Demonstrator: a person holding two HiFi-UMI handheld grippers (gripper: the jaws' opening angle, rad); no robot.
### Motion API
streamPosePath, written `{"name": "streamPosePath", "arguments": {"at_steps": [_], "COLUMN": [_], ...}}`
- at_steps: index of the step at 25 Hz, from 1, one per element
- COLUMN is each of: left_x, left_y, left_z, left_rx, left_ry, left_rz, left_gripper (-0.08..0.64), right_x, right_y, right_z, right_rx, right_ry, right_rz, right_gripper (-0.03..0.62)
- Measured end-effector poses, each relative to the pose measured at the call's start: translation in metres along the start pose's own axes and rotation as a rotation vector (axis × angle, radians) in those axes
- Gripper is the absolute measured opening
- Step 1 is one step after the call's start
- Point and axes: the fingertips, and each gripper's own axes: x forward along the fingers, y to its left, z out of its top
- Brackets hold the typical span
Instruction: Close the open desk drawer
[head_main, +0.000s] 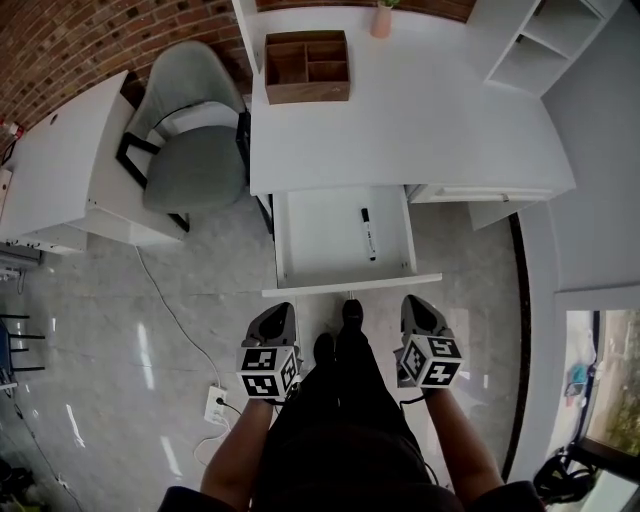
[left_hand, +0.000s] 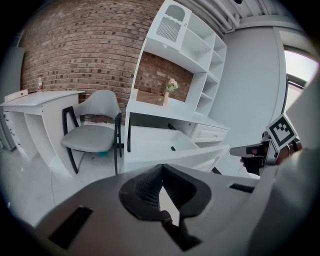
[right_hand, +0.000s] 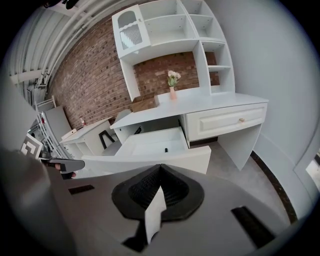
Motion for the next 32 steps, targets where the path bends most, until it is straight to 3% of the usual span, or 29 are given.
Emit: {"name": "streamPosePath", "arguments": {"at_steps": [15,32], "left_x": [0.015,0.040], "left_y": [0.024,0.038], "left_z": [-0.015,0.006], "left_rx": [-0.050,-0.074], "left_ry": [0.055,0.070], "left_rz": [0.092,0.139], "left_gripper": [0.009,0.009], "right_x": [0.034,0.066], "right_y": [-0.011,-0.012], "right_z": [-0.016,0.003], "right_rx": [-0.014,-0.031], "right_ry": [0.100,0.118], "right_rz": [-0.003,0.041], "right_gripper": [0.005,0.005]}}
